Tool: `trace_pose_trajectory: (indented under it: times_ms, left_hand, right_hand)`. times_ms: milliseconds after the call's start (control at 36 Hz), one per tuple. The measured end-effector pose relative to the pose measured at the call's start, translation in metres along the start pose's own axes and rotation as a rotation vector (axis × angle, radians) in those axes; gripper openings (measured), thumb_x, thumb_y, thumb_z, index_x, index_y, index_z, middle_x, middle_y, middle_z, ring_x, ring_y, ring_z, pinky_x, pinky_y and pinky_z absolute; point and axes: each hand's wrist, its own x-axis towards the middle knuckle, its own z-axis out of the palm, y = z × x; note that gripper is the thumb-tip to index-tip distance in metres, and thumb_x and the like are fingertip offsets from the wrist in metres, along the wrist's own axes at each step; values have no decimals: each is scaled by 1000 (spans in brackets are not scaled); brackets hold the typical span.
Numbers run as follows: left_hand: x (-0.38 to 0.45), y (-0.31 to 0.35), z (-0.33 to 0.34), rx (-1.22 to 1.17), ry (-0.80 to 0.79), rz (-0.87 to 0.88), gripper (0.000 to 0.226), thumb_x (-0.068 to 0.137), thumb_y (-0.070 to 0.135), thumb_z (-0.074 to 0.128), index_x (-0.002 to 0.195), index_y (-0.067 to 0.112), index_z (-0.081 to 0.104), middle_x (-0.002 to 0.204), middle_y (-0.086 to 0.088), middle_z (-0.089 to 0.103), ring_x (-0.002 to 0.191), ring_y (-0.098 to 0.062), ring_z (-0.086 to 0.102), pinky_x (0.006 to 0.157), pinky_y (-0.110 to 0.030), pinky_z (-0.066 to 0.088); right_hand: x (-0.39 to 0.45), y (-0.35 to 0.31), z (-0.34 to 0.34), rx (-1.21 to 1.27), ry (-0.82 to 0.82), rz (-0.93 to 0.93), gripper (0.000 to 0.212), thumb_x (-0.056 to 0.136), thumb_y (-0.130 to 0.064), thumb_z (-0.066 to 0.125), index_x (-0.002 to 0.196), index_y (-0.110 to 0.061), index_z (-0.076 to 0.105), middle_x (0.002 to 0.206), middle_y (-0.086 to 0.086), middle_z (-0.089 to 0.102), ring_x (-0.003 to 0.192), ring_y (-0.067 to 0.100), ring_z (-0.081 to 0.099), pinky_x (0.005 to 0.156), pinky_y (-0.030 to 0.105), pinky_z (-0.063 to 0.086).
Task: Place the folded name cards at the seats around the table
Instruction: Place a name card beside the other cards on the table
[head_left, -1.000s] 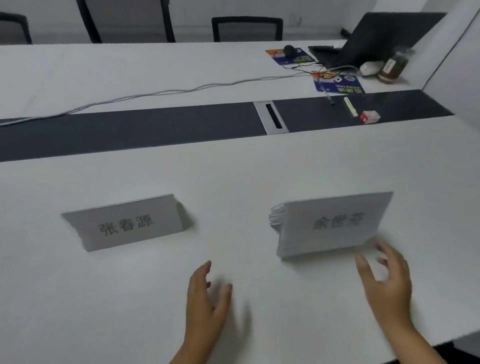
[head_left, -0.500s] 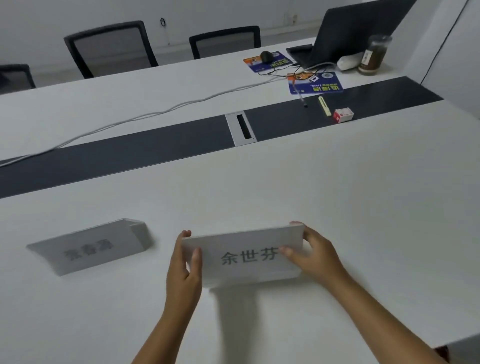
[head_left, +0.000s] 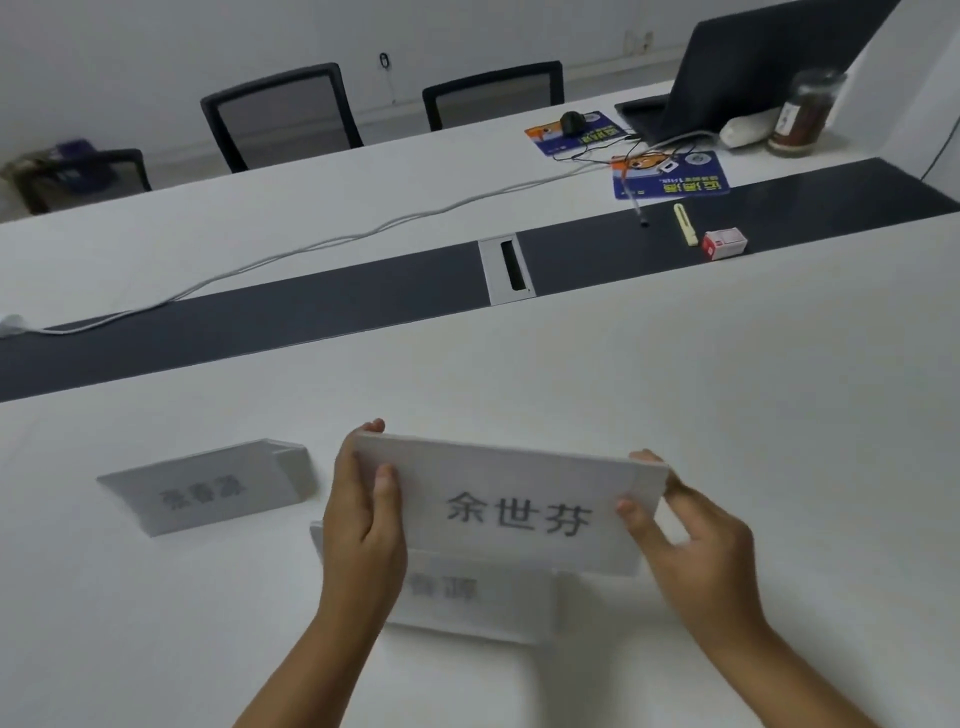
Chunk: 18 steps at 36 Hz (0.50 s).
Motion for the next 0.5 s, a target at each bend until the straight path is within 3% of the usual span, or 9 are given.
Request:
trace_pose_trajectory:
  times_ms: [56,111,167,222,278,333,389,500]
  left_hand:
    - [8,15,22,-36,-59,15,33,84,28,31,116,24,37,103,23,44,85,21,48,64,1,42]
    - [18,22,49,-48,-127,21,27,91,25,33,118,25,35,102,13,48,84,11,53,64,-9,50]
    - [28,23,81,-43,-163,6,31,94,20,33,125,20,33,112,-1,53,95,-6,56,77,-28,56]
    - [35,21,115,-48,-172,-64,38,93,15,34,131,17,30,123,-11,50,107,-25,53,90,-46,51]
    - [37,16,147,-94,-157,-201,41,92,11,33,132,15,28,130,-13,48,114,-30,50,97,-50,45]
    - [34,6,175,-128,-130,-364,45,89,7,33,133,15,26,133,-14,44,120,-32,46,101,-51,41]
    - [30,-3,199,-147,-94,-458,48,83,6,35,129,15,29,130,-15,45,119,-34,46,101,-52,41]
    - [23,-19,224,-162,-4,-571,51,81,1,39,130,9,29,135,-16,42,123,-34,43,103,-50,40]
  right_hand:
    - [19,7,-18,54,54,52,80,74,-70,37,106,-1,62,109,0,56,97,-5,46,71,-11,30]
    - [40,20,-32,111,93,127,70,70,-62,44,105,-4,62,97,-1,65,84,-2,53,63,-7,35]
    - [60,40,-41,155,118,209,52,72,-50,46,100,-8,61,74,-9,61,62,-3,54,55,-2,37]
    - [78,64,-45,179,98,283,25,82,-33,53,95,-12,58,69,-13,54,59,-11,53,52,0,37]
    - [90,90,-46,178,50,337,6,88,-16,52,91,-13,56,68,-7,54,64,1,52,50,3,38]
    - [96,113,-44,191,-2,376,7,89,-13,48,91,-14,55,76,4,58,71,16,52,53,9,39]
    - [97,132,-42,224,-43,417,10,90,-12,47,96,-17,54,86,8,58,79,21,53,59,20,42]
    - [92,162,-35,293,-93,464,19,91,-10,45,106,-19,52,91,0,58,80,14,55,57,7,46]
